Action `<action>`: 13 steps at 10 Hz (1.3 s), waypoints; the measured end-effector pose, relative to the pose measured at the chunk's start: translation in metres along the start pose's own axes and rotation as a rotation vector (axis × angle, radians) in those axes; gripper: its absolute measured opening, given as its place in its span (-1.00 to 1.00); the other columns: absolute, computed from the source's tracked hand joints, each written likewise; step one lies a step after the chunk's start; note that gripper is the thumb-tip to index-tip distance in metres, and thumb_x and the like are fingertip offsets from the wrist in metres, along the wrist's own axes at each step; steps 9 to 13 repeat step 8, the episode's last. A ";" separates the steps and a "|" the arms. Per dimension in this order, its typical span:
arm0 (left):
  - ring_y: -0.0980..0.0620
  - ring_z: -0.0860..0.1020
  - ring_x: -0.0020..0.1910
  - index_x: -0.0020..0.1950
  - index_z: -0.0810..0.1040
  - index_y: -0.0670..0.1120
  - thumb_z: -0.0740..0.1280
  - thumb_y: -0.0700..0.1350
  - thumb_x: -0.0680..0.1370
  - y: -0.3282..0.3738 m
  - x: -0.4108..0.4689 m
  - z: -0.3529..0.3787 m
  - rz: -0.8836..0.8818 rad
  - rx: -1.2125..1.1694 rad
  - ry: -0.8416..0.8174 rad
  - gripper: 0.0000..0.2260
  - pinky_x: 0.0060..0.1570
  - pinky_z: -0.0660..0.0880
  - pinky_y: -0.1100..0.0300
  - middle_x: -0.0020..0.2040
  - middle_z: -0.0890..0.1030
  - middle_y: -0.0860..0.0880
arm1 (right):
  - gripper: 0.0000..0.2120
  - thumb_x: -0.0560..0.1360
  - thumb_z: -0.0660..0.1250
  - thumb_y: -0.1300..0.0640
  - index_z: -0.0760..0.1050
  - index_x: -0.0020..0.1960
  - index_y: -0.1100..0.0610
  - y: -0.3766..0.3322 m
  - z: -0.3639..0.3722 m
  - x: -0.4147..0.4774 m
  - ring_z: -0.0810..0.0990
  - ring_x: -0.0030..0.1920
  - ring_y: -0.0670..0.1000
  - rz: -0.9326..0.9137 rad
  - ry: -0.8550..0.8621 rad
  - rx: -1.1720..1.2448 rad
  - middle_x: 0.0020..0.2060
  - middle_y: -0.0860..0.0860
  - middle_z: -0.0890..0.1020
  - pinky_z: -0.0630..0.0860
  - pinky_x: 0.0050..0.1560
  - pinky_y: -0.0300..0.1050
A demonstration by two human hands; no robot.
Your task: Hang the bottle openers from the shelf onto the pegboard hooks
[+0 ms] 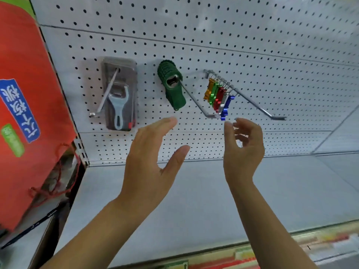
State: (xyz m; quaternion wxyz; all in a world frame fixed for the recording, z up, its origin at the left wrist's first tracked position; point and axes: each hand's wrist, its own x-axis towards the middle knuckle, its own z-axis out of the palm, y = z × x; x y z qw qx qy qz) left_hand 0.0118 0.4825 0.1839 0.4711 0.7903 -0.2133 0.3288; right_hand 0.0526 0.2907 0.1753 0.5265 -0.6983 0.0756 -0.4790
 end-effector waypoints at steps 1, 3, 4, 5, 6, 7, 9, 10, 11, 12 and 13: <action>0.06 0.43 0.43 0.50 0.36 -0.03 0.37 0.07 0.59 0.012 0.009 0.020 -0.062 -0.057 -0.026 -0.48 0.36 0.41 0.03 0.45 0.43 0.08 | -0.73 0.52 0.48 0.06 0.54 0.18 0.03 -0.014 -0.011 0.029 0.61 -0.05 -0.12 -0.018 -0.042 0.036 0.04 0.00 0.64 0.58 0.02 -0.19; 0.13 0.33 0.51 0.50 0.34 0.03 0.36 0.01 0.62 0.030 0.024 0.040 -0.030 -0.040 0.016 -0.53 0.44 0.33 0.15 0.53 0.38 0.11 | -0.68 0.50 0.48 0.00 0.53 0.23 -0.06 -0.020 -0.022 0.068 0.58 0.10 -0.13 -0.110 -0.260 -0.036 0.16 -0.09 0.60 0.58 0.07 -0.19; 0.10 0.38 0.48 0.46 0.39 0.01 0.34 -0.01 0.63 0.034 0.025 0.044 -0.046 -0.017 0.088 -0.60 0.42 0.37 0.09 0.49 0.43 0.10 | -0.71 0.52 0.47 0.01 0.59 0.21 0.05 -0.012 -0.025 0.077 0.61 0.07 -0.10 -0.184 -0.334 -0.045 0.12 -0.07 0.62 0.55 0.07 -0.24; 0.06 0.43 0.44 0.42 0.42 -0.02 0.34 -0.05 0.63 0.039 0.024 0.047 -0.074 0.007 0.140 -0.64 0.38 0.41 0.00 0.44 0.47 0.07 | -0.71 0.53 0.47 0.04 0.61 0.22 0.09 -0.006 -0.029 0.081 0.60 0.05 -0.09 -0.264 -0.392 -0.048 0.10 -0.05 0.63 0.50 0.04 -0.33; 0.08 0.46 0.39 0.40 0.45 -0.02 0.34 -0.05 0.63 0.045 0.024 0.050 -0.125 0.074 0.187 -0.66 0.35 0.42 0.02 0.40 0.51 0.08 | -0.73 0.54 0.45 0.09 0.60 0.23 0.10 0.001 -0.032 0.089 0.60 0.06 0.03 -0.413 -0.431 -0.067 0.08 -0.07 0.60 0.52 0.03 -0.22; 0.11 0.47 0.38 0.41 0.46 -0.04 0.35 -0.04 0.60 0.054 0.024 0.051 -0.143 0.176 0.205 -0.63 0.37 0.40 0.18 0.40 0.51 0.09 | -0.73 0.56 0.43 0.12 0.60 0.23 0.15 0.005 -0.033 0.098 0.58 0.07 0.05 -0.551 -0.453 -0.084 0.08 -0.04 0.58 0.51 0.07 -0.19; 0.14 0.44 0.41 0.43 0.44 -0.06 0.36 -0.02 0.59 0.059 0.023 0.052 -0.148 0.288 0.221 -0.59 0.38 0.35 0.30 0.43 0.48 0.09 | -0.72 0.56 0.42 0.14 0.58 0.25 0.16 0.011 -0.037 0.106 0.58 0.10 0.03 -0.596 -0.478 -0.047 0.11 -0.03 0.58 0.51 0.11 -0.19; 0.14 0.44 0.41 0.43 0.44 -0.06 0.36 -0.02 0.59 0.059 0.023 0.052 -0.148 0.288 0.221 -0.59 0.38 0.35 0.30 0.43 0.48 0.09 | -0.72 0.56 0.42 0.14 0.58 0.25 0.16 0.011 -0.037 0.106 0.58 0.10 0.03 -0.596 -0.478 -0.047 0.11 -0.03 0.58 0.51 0.11 -0.19; 0.14 0.44 0.41 0.43 0.44 -0.06 0.36 -0.02 0.59 0.059 0.023 0.052 -0.148 0.288 0.221 -0.59 0.38 0.35 0.30 0.43 0.48 0.09 | -0.72 0.56 0.42 0.14 0.58 0.25 0.16 0.011 -0.037 0.106 0.58 0.10 0.03 -0.596 -0.478 -0.047 0.11 -0.03 0.58 0.51 0.11 -0.19; 0.14 0.44 0.41 0.43 0.44 -0.06 0.36 -0.02 0.59 0.059 0.023 0.052 -0.148 0.288 0.221 -0.59 0.38 0.35 0.30 0.43 0.48 0.09 | -0.72 0.56 0.42 0.14 0.58 0.25 0.16 0.011 -0.037 0.106 0.58 0.10 0.03 -0.596 -0.478 -0.047 0.11 -0.03 0.58 0.51 0.11 -0.19; 0.14 0.44 0.41 0.43 0.44 -0.06 0.36 -0.02 0.59 0.059 0.023 0.052 -0.148 0.288 0.221 -0.59 0.38 0.35 0.30 0.43 0.48 0.09 | -0.72 0.56 0.42 0.14 0.58 0.25 0.16 0.011 -0.037 0.106 0.58 0.10 0.03 -0.596 -0.478 -0.047 0.11 -0.03 0.58 0.51 0.11 -0.19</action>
